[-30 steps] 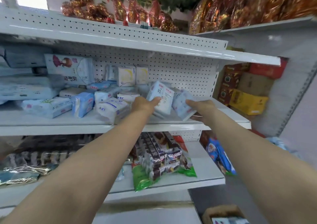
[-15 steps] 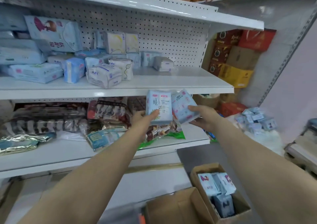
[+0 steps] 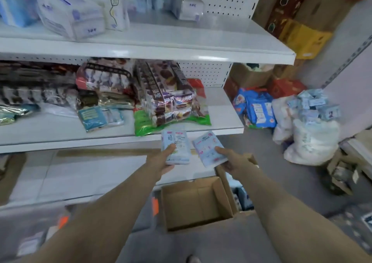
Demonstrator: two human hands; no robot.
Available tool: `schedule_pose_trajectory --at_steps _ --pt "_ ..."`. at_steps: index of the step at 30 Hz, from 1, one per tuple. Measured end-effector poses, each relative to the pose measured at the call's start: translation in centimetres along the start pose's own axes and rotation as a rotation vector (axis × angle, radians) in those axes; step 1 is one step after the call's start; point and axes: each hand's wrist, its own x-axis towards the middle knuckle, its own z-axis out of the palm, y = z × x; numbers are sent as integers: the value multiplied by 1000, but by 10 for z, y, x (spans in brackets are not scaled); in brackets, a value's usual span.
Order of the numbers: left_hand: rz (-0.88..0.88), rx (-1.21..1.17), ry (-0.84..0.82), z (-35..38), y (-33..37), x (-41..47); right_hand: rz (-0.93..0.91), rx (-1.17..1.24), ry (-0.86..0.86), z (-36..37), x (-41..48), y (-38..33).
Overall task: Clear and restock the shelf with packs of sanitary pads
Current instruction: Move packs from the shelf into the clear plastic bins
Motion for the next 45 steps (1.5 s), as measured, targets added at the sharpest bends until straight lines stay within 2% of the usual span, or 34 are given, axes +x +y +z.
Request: schedule_pose_trajectory --at_steps 5,9,16,24,28,33,45 --pt "-166 1 127 12 -58 29 137 -4 -22 -29 49 52" --pt "-296 -10 138 21 -104 52 273 -54 -6 -43 82 82" --pt "-440 -15 250 44 -159 105 458 -146 2 -66 135 126" --pt "-544 -8 404 48 -192 155 539 -281 -8 -67 180 147" --pt "-593 41 453 24 -225 179 568 -326 -16 -53 191 155" --pt "-620 53 497 8 -209 166 576 -397 -51 -24 193 160" --pt "-561 3 662 -139 -214 142 549 -489 -182 110 165 180"
